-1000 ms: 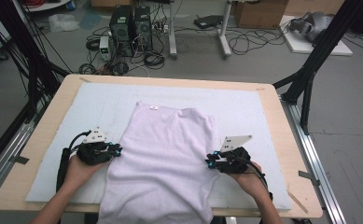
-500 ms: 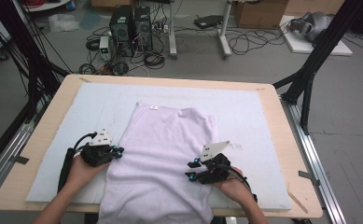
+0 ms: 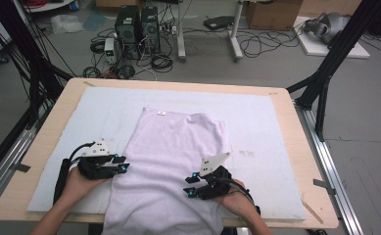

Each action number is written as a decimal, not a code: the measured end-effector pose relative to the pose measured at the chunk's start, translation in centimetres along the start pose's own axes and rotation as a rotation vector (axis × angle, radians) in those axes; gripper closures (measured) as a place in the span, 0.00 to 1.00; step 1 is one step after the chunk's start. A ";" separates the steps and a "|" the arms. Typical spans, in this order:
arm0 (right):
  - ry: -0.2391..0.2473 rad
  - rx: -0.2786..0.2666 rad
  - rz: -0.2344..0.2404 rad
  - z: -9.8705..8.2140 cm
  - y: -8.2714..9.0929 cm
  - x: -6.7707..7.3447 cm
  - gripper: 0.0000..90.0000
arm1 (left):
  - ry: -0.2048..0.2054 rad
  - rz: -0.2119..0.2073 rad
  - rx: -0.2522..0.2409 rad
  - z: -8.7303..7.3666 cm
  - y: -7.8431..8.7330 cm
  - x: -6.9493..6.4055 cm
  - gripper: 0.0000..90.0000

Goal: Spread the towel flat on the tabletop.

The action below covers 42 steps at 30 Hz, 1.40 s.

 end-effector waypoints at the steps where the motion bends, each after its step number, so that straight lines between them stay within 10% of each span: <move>1: 0.000 -0.004 0.008 0.0 -0.1 0.2 0.66 | -0.010 -0.009 0.010 0.0 -0.2 -0.1 0.67; 4: 0.017 0.037 0.008 -0.4 -0.8 0.6 0.66 | -0.042 -0.043 0.066 -0.7 -0.9 -0.7 0.74; 8: 0.029 0.068 0.016 -1.3 -1.2 0.7 0.98 | -0.055 -0.026 0.049 -0.9 -0.6 -1.0 0.97; 17: 0.046 0.074 0.059 -1.4 -1.1 1.3 0.98 | -0.050 -0.008 0.052 -1.4 0.1 -1.4 0.98; 22: -0.012 0.024 0.024 -1.1 0.2 1.3 0.68 | -0.060 -0.023 0.031 -1.5 1.0 -1.9 0.98; 25: -0.002 0.053 -0.015 -1.6 1.0 1.4 0.61 | -0.038 -0.099 0.013 -1.5 1.4 -2.2 0.86; 28: -0.025 0.052 -0.035 -2.4 1.7 1.3 0.56 | -0.035 -0.103 0.039 -1.8 1.1 -2.4 0.65; 31: -0.021 0.065 -0.052 -3.0 2.3 1.3 0.56 | -0.064 -0.071 0.051 -2.1 0.8 -2.5 0.68; 37: -0.011 0.096 -0.063 -3.6 2.1 0.7 0.96 | -0.097 -0.033 0.071 -1.9 0.8 -2.7 0.95; 42: -0.008 0.082 -0.030 -3.6 2.0 0.7 0.98 | -0.076 -0.026 0.062 -2.6 1.9 -3.0 0.95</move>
Point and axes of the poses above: each handheld gripper's, and its own axes: y roughly backward along the jaws, z roughly out of its top, x roughly to its left, the point moved 4 cm from there along -y, roughly forward along the jaws, and after that the axes turned 3 degrees about -y, right-handed, at the moved point
